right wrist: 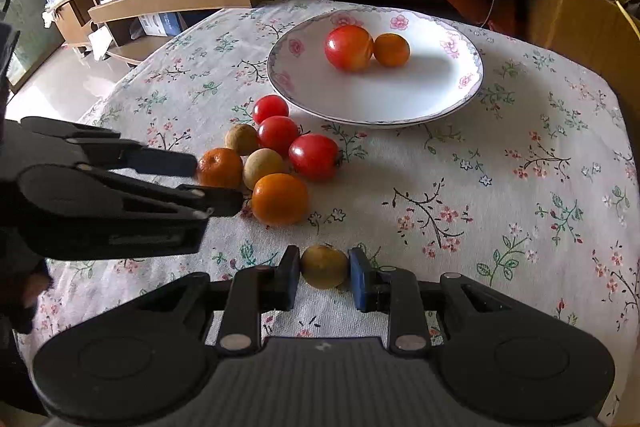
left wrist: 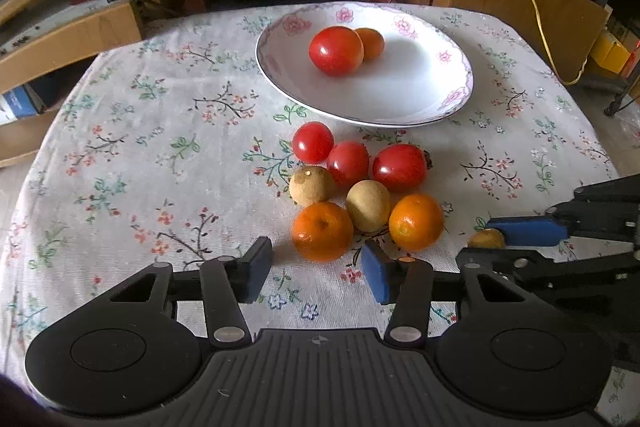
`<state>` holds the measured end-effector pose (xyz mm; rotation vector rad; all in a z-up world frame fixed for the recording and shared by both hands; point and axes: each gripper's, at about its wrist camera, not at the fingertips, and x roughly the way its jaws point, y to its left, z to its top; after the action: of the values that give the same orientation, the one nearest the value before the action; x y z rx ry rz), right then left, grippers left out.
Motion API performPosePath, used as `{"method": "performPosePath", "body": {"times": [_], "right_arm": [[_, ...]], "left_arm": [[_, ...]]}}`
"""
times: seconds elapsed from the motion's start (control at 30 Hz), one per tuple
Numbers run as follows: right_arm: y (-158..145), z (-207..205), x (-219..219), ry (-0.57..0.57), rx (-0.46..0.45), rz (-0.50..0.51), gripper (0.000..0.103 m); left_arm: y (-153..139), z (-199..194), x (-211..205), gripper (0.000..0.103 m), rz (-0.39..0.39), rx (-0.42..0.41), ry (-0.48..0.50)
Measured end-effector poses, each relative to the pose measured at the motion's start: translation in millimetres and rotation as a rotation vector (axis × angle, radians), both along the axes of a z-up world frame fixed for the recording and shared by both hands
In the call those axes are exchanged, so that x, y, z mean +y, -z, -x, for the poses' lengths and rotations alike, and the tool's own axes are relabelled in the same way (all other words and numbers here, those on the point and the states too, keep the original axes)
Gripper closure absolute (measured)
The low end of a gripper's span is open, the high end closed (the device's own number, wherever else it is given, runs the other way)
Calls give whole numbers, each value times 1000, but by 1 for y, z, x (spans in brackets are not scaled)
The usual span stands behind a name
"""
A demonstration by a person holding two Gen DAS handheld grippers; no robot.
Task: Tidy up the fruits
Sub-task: 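Grasp a tan round fruit with the right gripper while the left gripper grasps a mandarin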
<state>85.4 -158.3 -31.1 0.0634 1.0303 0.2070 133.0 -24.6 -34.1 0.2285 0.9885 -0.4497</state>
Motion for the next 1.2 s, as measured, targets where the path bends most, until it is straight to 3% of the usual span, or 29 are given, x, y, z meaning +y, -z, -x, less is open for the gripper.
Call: {"method": "performPosePath", "body": {"times": [0.2,0.4,0.63,0.97,1.2], "right_arm": [[0,-2,1,2,0,2,74],[0,-1,1,3,-2,7,74],[-2,2,2,-7,-3,24,74],[-7,31,10,-53,-9,72,74],[-2,44,14,-86,-13,93,74]], "left_arm": [[0,-1,-3,44,0,-25,1],[0,4,-7,62,-16,-42,6],[-3,17,-8,63,-21,-20,35],[-11,66,6,63,-15,14,94],[-6,71,4,58,-35,13,106]]}}
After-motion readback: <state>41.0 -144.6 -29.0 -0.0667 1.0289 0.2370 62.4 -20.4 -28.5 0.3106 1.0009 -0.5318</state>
